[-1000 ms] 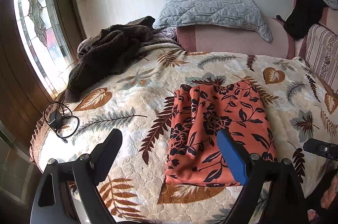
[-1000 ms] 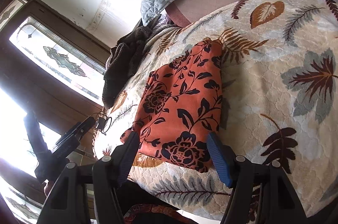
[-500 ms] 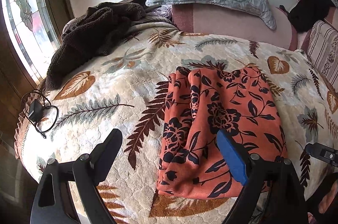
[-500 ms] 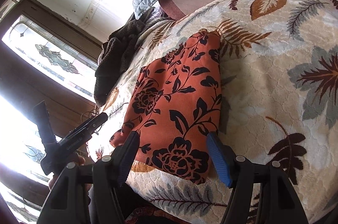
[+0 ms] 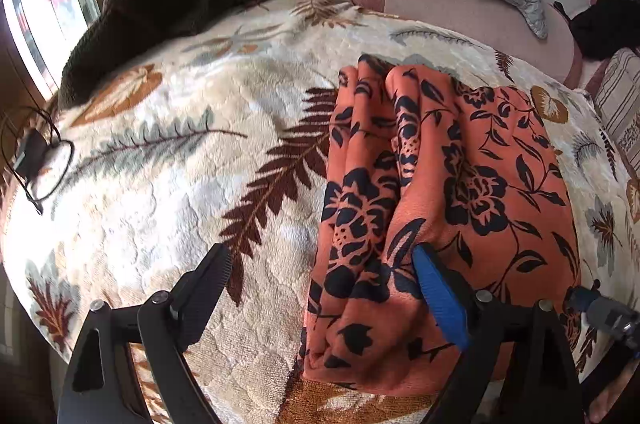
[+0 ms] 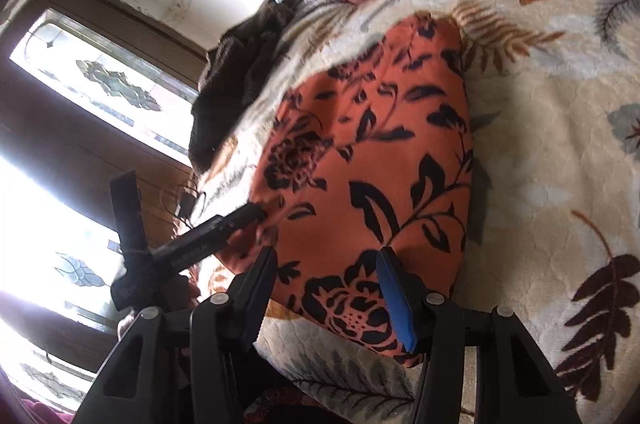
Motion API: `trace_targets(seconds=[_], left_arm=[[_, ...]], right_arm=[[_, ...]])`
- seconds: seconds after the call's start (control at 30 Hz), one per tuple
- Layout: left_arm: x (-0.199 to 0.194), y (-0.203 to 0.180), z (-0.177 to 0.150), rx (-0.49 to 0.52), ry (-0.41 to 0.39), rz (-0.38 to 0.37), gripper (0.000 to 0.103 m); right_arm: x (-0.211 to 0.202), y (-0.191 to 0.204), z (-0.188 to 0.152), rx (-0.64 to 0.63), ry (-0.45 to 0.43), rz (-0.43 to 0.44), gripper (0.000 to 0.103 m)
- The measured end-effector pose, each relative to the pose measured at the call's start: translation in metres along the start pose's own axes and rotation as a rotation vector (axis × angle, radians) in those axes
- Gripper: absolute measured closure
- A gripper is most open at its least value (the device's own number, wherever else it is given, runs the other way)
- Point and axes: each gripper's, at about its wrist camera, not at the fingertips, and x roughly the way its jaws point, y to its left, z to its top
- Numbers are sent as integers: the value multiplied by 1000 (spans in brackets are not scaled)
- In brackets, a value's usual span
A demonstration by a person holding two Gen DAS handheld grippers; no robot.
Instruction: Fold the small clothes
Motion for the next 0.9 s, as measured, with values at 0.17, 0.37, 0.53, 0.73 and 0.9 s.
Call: trace_targets(seconds=[0.17, 0.37, 0.53, 0.73, 0.9], left_arm=[[-3, 8, 1, -50, -6, -55, 9], [-24, 13, 1, -79, -92, -151, 9], [-9, 16, -3, -121, -5, -206, 9], [-18, 4, -3, -58, -71, -166, 9], [-20, -1, -2, -20, -87, -132, 9]], right_arm=[[1, -3, 0, 21, -2, -2, 58], [-25, -10, 10, 51, -64, -16, 57], [-33, -27, 12, 117, -86, -34, 44], [-34, -37, 7, 143, -83, -36, 44], [-32, -35, 6, 130, -79, -42, 44]])
